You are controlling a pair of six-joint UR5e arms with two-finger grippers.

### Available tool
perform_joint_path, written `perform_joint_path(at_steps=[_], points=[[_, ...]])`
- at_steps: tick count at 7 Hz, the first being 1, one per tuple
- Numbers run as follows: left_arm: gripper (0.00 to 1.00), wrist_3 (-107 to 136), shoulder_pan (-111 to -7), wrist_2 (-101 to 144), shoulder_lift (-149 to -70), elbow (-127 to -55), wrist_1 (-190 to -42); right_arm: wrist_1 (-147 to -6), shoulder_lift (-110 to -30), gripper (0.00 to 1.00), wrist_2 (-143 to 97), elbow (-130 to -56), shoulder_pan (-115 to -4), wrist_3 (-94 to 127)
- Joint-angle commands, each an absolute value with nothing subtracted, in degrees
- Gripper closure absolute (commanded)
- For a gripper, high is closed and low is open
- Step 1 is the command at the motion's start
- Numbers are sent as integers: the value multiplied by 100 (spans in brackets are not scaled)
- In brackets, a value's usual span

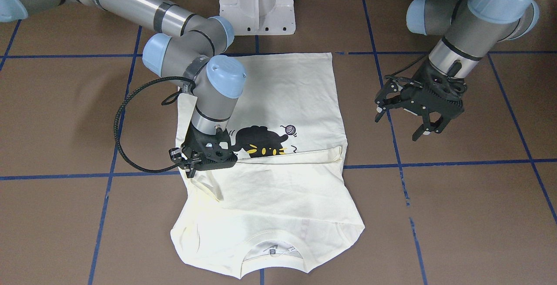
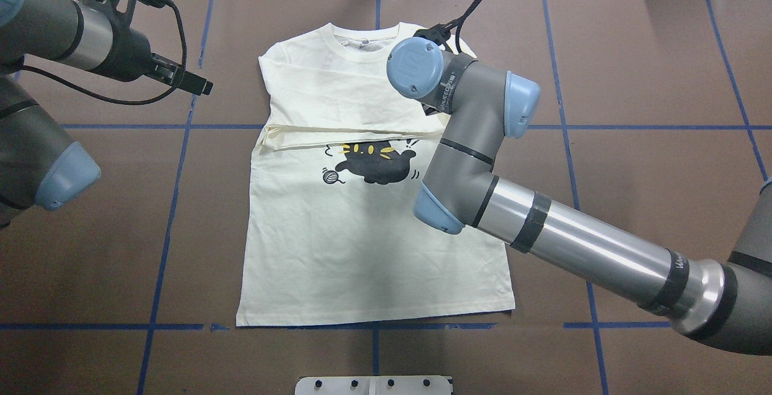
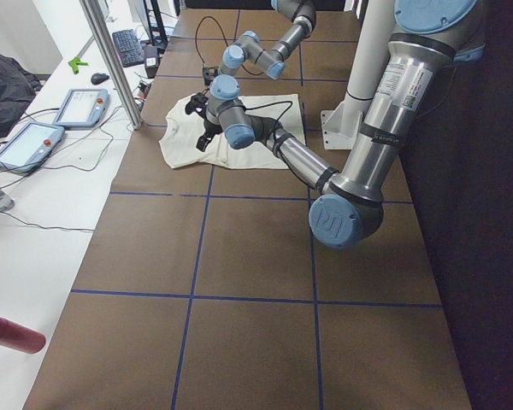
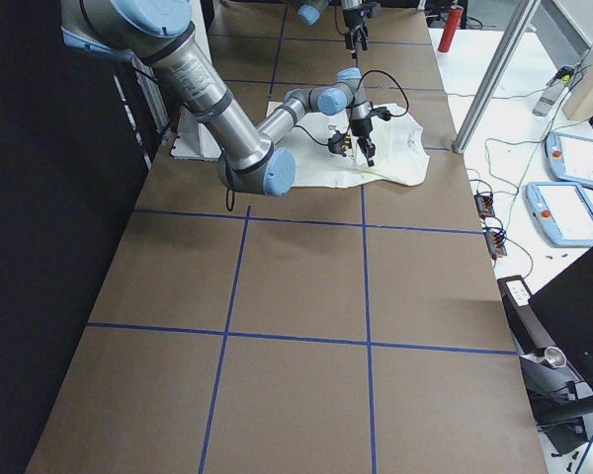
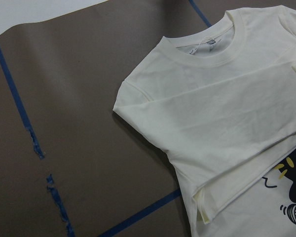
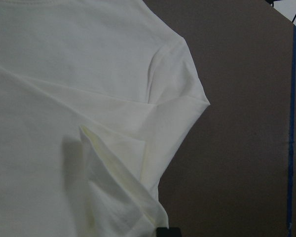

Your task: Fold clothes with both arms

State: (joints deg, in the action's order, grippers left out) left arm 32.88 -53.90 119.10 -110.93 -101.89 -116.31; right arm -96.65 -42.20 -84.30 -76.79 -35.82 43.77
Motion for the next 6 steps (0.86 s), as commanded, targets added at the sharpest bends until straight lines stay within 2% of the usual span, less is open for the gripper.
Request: perform_joint_path(at_steps=[1,3,4,5,6], points=[[0,3287,-5388,11909,-11118,-10195,-11628,-9624,-4596,100,-8420,-7945,-3621,4394],[0,3287,-5388,11900,-11101,-10204,-11628,-9598,-4710,100,-8420,-7972,-3621,4421],[0,3287,-5388,11909,-11092,-10195,-11628,-9598,-4711,81,-8420,-7963,-3621,4464],[0,3287,-5388,11909,-11092,-10195,-11628,-9580,-4711,1,-8420,-7963,-3621,4491],[0,3287,-5388,11909,-11092,-10187,-11628,-9589,-4650,0,-8455,-7972,-3708,4535]])
